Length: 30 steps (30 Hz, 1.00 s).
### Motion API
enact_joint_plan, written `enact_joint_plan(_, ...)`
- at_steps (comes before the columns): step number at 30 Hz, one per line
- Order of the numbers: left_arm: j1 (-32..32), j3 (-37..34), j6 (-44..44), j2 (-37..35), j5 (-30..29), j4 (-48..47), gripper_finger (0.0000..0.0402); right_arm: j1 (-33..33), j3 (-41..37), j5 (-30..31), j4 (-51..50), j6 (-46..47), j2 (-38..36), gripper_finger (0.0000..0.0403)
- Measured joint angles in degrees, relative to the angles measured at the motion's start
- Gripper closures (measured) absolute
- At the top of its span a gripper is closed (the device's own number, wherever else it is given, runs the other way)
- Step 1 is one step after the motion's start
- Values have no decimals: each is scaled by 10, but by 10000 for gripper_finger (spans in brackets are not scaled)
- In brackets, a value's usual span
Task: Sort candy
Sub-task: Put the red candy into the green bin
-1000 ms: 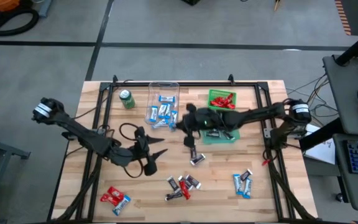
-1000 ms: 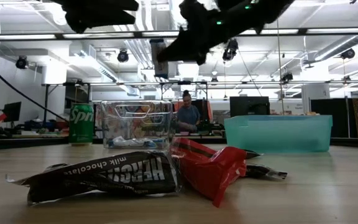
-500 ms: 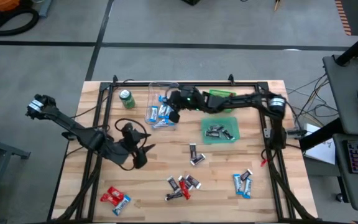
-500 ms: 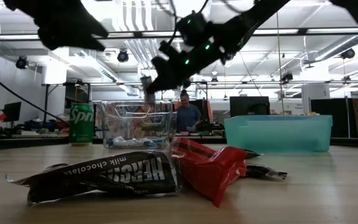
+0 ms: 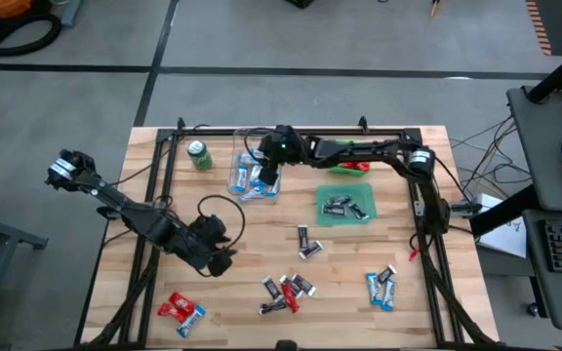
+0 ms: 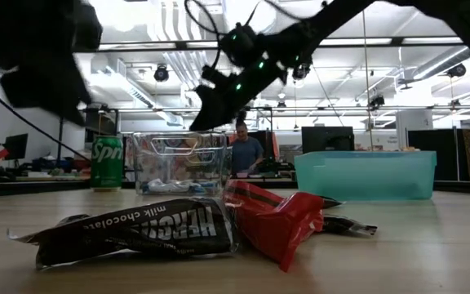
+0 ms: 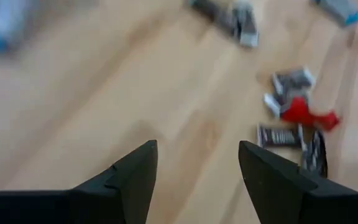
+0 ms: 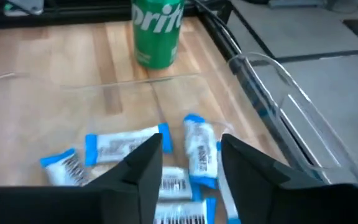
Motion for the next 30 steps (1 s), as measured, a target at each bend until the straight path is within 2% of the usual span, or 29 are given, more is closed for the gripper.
enact_joint_plan(2,-5,0,-45,20,42,-12,192,1,0,-9,-33,-4,-20,236)
enact_joint_plan(8,-30,29,-178,103,179,-72,192,13,-9,-93,-174,0,-80,225)
enact_joint_plan(12,-51,96,-187,166,257,-140,192,38,-25,-101,-234,0,-125,230)
enact_joint_plan(16,-71,184,-185,221,314,-262,192,75,-65,-100,-241,2,-176,232)
enact_joint_plan(19,-102,241,-108,259,322,-336,192,104,-99,-101,-239,11,-218,230)
enact_joint_plan(23,-169,287,1,295,322,-345,192,142,-151,-100,-226,35,-265,230)
enact_joint_plan(30,-243,305,-15,313,318,-353,192,194,-230,-100,-173,77,-316,229)
